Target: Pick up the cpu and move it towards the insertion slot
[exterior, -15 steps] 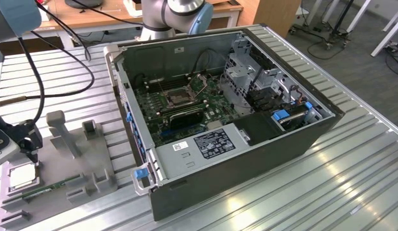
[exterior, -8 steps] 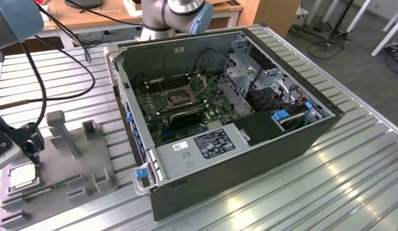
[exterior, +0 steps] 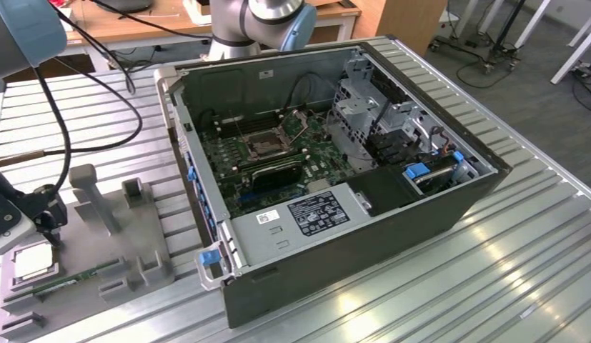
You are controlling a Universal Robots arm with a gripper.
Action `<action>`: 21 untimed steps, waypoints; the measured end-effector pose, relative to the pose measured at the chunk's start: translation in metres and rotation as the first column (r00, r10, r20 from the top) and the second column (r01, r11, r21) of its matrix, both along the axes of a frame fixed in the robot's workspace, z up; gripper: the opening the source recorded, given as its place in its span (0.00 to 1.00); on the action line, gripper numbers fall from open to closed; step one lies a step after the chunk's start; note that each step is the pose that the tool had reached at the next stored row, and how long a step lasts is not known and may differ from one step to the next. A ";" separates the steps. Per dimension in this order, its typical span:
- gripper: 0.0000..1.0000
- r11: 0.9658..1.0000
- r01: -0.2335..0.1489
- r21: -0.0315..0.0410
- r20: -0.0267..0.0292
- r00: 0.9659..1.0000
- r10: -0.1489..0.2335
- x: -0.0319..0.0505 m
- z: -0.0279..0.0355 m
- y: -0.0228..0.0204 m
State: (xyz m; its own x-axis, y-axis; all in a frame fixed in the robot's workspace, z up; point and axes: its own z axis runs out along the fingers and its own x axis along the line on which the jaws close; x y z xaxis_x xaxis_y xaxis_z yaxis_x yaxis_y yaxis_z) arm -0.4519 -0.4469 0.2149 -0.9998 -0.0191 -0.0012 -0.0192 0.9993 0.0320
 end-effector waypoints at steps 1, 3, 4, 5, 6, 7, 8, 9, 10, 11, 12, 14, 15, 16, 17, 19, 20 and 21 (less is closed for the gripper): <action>0.76 1.000 0.000 0.000 0.000 1.000 0.000 0.0000 0.0000 0.0000; 0.76 1.000 0.000 0.000 0.000 1.000 0.000 0.0000 0.0000 0.0000; 0.76 1.000 0.000 0.000 0.000 1.000 0.000 0.0000 -0.0001 0.0000; 0.76 1.000 0.000 0.000 0.000 1.000 0.000 0.0000 -0.0001 0.0000; 0.76 1.000 0.000 0.000 0.000 1.000 0.000 0.0000 -0.0001 0.0000; 0.76 1.000 0.000 0.000 0.000 1.000 0.000 0.0000 -0.0005 0.0000; 0.76 1.000 0.000 0.000 0.000 1.000 0.000 0.0000 -0.0011 0.0000; 0.76 1.000 0.000 0.000 0.000 1.000 0.000 0.0000 -0.0017 0.0000; 0.76 1.000 0.000 0.000 0.000 1.000 0.000 0.0000 -0.0024 0.0000; 0.76 1.000 0.000 -0.001 0.000 1.000 0.000 0.0000 -0.0034 0.0000; 0.76 1.000 0.000 -0.001 0.000 1.000 0.000 0.0000 -0.0045 0.0000; 0.76 1.000 0.000 -0.002 0.000 1.000 0.000 0.0000 -0.0066 0.0000; 0.76 1.000 0.000 -0.002 0.000 1.000 0.000 0.0000 -0.0077 0.0000; 0.76 1.000 0.000 -0.003 0.000 1.000 0.000 0.0000 -0.0086 0.0000; 0.76 1.000 0.000 -0.003 0.000 1.000 0.000 0.0000 -0.0093 0.0000; 0.76 1.000 0.000 -0.004 0.000 1.000 0.000 0.0000 -0.0102 0.0000; 0.76 1.000 0.000 -0.004 0.000 1.000 0.000 0.0000 -0.0102 0.0000; 0.76 1.000 0.000 -0.004 0.000 1.000 0.000 0.0000 -0.0103 0.0000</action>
